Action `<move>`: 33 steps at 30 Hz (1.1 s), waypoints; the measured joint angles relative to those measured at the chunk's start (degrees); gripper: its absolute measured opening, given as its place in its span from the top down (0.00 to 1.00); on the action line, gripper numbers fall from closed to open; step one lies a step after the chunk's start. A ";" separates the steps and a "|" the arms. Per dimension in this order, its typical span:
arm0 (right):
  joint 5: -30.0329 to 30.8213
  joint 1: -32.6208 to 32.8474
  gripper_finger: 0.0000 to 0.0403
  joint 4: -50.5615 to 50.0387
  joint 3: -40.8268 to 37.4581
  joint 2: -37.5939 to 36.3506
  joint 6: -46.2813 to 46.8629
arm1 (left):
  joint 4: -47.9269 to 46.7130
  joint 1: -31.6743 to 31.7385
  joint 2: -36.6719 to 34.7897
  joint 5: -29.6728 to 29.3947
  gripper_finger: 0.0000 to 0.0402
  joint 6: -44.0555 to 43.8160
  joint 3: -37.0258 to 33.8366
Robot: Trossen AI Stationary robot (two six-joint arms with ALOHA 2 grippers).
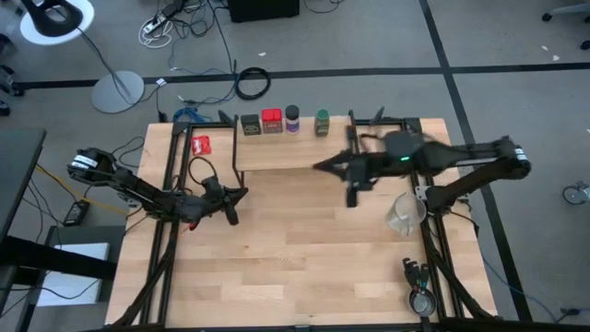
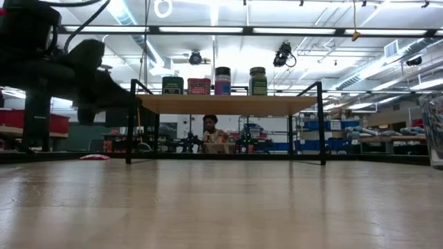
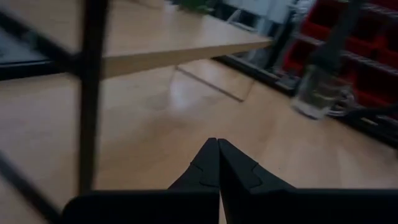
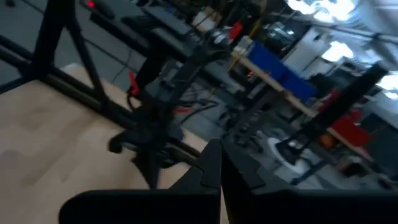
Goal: Shelf spices
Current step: Return to Home Position
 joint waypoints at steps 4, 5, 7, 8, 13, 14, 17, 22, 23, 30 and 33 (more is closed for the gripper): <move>6.25 0.33 1.00 -6.55 0.00 -8.79 -0.28 | 6.41 0.00 0.00 1.16 1.00 6.27 0.04; 7.62 0.61 1.00 -8.50 0.00 -11.19 -0.19 | 8.28 0.00 0.00 1.17 1.00 8.02 0.04; 9.48 1.39 1.00 -11.98 0.00 -15.92 -0.06 | 12.40 0.00 0.00 1.17 1.00 11.57 0.10; 10.07 1.88 1.00 -13.43 0.00 -18.22 -0.02 | 14.10 0.00 0.00 1.18 1.00 13.45 0.33; 11.65 4.58 1.00 -23.61 0.02 -28.79 1.07 | 18.37 0.14 -0.02 1.18 1.00 22.93 2.90; 12.07 4.87 1.00 -25.97 0.04 -30.65 1.58 | 18.32 0.37 -0.02 1.21 1.00 24.18 3.72; 13.23 5.22 1.00 -32.33 0.07 -35.50 4.60 | 18.07 1.62 -0.02 1.25 1.00 26.33 6.21; 13.45 5.22 1.00 -37.47 -4.75 -41.19 7.73 | 11.66 4.66 -0.04 5.58 1.00 27.19 11.19; 13.85 5.22 1.00 -37.49 -6.42 -42.16 7.73 | 9.09 5.46 -0.04 7.33 1.00 26.96 12.59; 15.82 5.20 1.00 -34.37 -17.70 -46.89 9.31 | -19.79 11.97 -0.02 19.27 1.00 25.91 27.63; 14.43 5.20 1.00 -33.43 -21.44 -48.41 11.76 | -27.72 14.57 -0.02 22.88 1.00 29.17 33.43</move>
